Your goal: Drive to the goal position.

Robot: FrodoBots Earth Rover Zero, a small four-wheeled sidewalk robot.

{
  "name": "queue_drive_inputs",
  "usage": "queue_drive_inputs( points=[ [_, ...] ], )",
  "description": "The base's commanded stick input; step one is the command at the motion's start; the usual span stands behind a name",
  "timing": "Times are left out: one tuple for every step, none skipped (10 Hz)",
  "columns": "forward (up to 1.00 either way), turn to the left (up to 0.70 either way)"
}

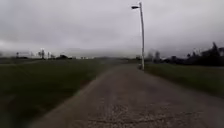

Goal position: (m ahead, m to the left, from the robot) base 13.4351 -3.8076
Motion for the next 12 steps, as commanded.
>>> queue_drive_inputs(
  points=[
    [0.85,0.00],
    [0.85,0.00],
    [0.85,0.00],
    [0.85,0.00],
    [0.85,0.00],
    [0.85,0.00],
    [0.85,0.00],
    [0.85,0.00],
    [0.85,0.00],
    [0.85,0.00],
    [0.85,0.00],
    [0.85,0.00]
  ],
)
